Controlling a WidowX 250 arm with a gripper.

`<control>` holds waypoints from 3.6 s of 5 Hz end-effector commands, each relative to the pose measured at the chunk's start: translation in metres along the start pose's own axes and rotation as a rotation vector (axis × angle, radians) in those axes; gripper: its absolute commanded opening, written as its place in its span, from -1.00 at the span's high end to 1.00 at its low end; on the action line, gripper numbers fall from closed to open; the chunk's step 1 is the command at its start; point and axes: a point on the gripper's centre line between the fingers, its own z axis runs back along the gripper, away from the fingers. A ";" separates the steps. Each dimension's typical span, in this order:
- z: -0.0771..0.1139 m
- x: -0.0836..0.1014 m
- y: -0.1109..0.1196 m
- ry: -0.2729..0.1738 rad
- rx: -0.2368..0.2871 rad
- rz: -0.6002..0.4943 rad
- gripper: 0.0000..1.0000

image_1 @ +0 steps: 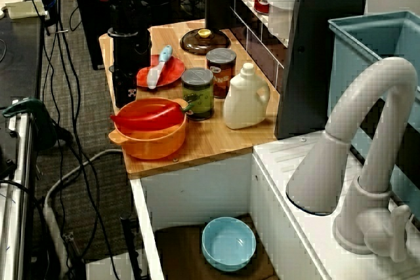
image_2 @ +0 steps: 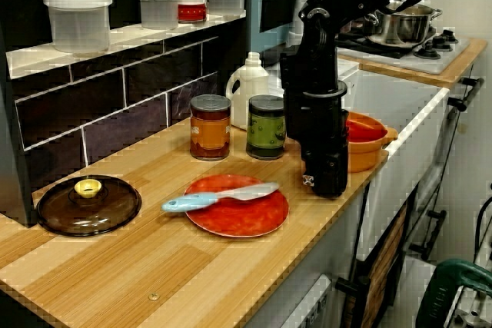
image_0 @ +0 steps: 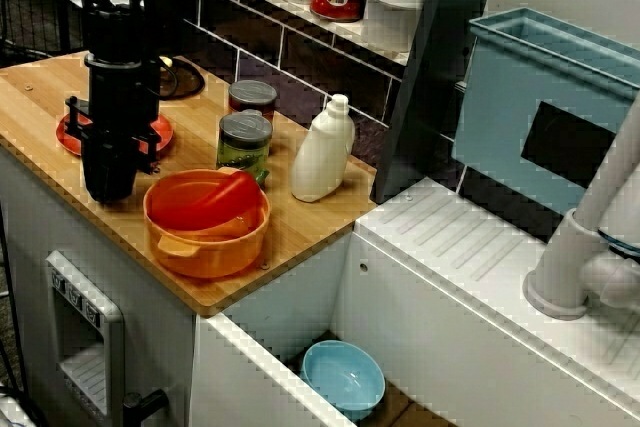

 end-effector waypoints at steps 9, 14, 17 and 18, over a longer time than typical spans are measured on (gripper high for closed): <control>0.001 0.028 -0.059 0.067 -0.136 0.105 1.00; 0.041 0.016 -0.008 -0.008 -0.182 0.130 1.00; 0.080 0.025 0.005 -0.086 -0.184 0.160 1.00; 0.095 0.030 -0.003 -0.143 -0.153 0.180 1.00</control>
